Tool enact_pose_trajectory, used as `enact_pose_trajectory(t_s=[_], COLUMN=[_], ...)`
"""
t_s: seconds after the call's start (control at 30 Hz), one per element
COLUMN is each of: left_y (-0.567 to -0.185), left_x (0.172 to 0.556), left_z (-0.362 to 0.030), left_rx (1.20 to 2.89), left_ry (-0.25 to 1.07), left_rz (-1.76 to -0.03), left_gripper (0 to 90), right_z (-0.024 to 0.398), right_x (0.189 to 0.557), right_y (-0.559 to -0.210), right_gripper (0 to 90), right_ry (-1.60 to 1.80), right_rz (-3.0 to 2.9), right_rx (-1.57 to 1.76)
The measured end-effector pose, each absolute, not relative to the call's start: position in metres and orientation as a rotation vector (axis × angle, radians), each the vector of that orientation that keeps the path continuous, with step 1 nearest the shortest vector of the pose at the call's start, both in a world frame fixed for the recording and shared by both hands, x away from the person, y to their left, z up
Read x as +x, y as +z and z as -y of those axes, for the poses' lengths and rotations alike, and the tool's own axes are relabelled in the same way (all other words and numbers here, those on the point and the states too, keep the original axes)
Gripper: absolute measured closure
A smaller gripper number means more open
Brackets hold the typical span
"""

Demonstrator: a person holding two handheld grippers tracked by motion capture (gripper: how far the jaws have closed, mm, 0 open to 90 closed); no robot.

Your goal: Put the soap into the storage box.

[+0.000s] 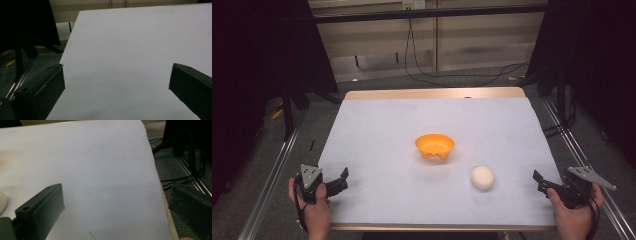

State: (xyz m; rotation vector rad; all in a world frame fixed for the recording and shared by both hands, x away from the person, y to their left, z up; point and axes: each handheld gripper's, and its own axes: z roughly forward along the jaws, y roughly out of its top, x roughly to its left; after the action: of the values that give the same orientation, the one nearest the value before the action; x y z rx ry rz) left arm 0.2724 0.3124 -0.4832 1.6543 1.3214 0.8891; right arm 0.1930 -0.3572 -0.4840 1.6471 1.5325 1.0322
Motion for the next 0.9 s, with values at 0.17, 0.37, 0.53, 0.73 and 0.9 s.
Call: enact_pose_trajectory(t_s=[0.17,0.37,0.53,0.73,0.9], left_y=[-0.483,-0.483,-0.483,-0.483,-0.483], left_x=[0.272,0.276,0.275,0.274,0.274], left_z=[-0.312,-0.314,-0.314,-0.313,-0.313], left_rx=[1.657,1.648,1.646,1.642,1.645], left_ry=[0.889,0.847,0.854,0.858,0.861], left_rz=[-1.307,-1.345,-1.337,-1.334,-1.337], left_gripper=[0.2,0.0,0.0,0.0,0.0], right_z=[0.355,0.348,0.334,0.329,0.328], right_x=[0.194,0.194,0.199,0.204,0.203], right_y=[-0.484,-0.482,-0.475,-0.471,-0.473], right_gripper=[7.9,26.5,23.3,17.1,8.7], right_ry=[0.988,1.009,1.001,0.968,0.999], right_rz=[-1.523,-1.603,-1.67,-1.711,-1.751], right_rx=[1.66,1.611,1.567,1.601,1.612])
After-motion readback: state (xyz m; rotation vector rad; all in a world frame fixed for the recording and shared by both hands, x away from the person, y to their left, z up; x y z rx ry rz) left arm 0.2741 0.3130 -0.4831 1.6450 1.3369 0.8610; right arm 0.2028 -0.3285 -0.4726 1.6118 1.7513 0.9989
